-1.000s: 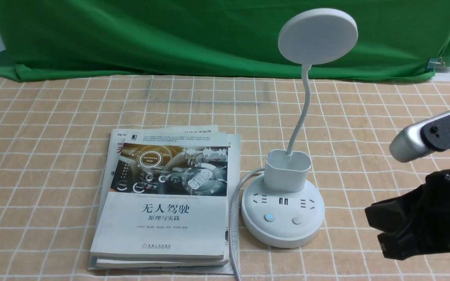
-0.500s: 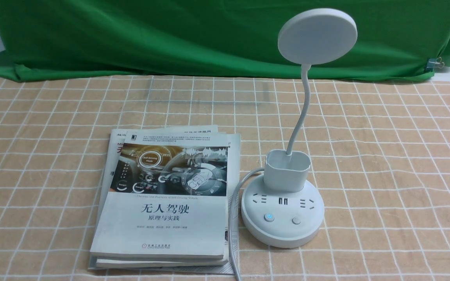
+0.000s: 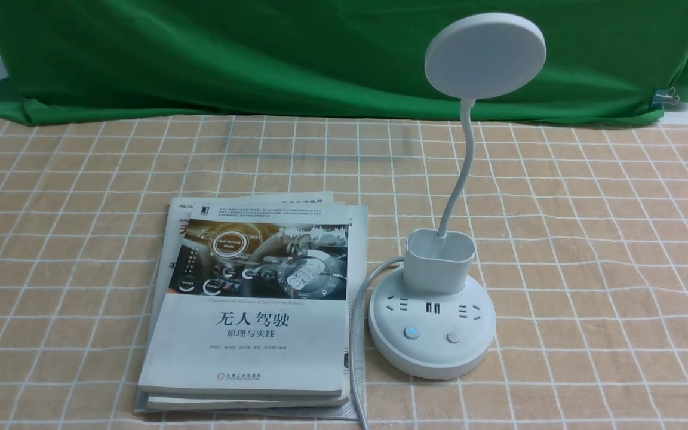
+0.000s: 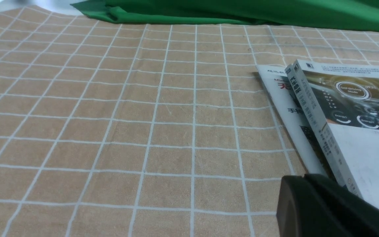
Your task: Turn off the desk lamp on the light coffee tablecloth by hand.
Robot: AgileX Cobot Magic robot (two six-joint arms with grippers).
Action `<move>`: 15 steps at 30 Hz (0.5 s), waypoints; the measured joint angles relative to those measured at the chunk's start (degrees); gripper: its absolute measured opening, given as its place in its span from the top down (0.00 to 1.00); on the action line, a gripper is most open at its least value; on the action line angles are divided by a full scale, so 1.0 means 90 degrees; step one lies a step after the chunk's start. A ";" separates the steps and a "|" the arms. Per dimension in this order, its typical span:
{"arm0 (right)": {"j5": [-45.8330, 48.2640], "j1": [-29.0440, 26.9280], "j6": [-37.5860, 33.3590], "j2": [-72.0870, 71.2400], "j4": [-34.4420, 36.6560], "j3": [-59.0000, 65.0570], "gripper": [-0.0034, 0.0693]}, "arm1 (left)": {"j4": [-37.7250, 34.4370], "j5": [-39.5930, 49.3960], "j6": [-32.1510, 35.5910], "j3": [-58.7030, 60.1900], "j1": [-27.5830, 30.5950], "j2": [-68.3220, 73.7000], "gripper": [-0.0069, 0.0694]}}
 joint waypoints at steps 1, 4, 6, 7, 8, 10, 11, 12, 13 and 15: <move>0.0000 0.0000 -0.0037 0.0000 0.0000 0.0000 0.89 | 0.0000 0.0000 0.0000 0.0000 0.0000 0.0000 0.90; 0.0000 0.0000 -0.0188 0.0000 -0.0006 0.0000 0.89 | 0.0000 0.0000 0.0000 0.0000 0.0000 0.0000 0.90; 0.0000 0.0000 -0.0218 0.0000 -0.0006 0.0000 0.89 | 0.0000 0.0000 0.0000 0.0000 0.0000 0.0000 0.90; 0.0000 0.0000 -0.0239 0.0000 -0.0006 0.0000 0.89 | 0.0000 0.0000 0.0000 0.0000 0.0000 0.0000 0.90; 0.0000 0.0000 -0.0255 0.0000 -0.0006 0.0000 0.89 | 0.0000 0.0000 0.0000 0.0000 0.0000 0.0000 0.90; 0.0009 0.0000 -0.0281 0.0000 -0.0006 0.0000 0.89 | 0.0000 0.0000 0.0000 0.0000 0.0000 0.0000 0.90; 0.0009 0.0000 -0.0287 0.0000 -0.0006 0.0000 0.89 | 0.0000 0.0000 0.0000 0.0000 0.0000 0.0000 0.90; 0.0009 0.0000 -0.0287 0.0000 -0.0006 0.0000 0.89 | 0.0000 0.0000 0.0000 0.0000 0.0000 0.0000 0.90; 0.0009 0.0000 -0.0287 0.0000 -0.0006 0.0000 0.89 | 0.0000 0.0000 0.0000 0.0000 0.0000 0.0000 0.90; 0.0009 0.0000 -0.0287 0.0000 -0.0006 0.0000 0.89 | 0.0000 0.0000 0.0000 0.0000 0.0000 0.0000 0.90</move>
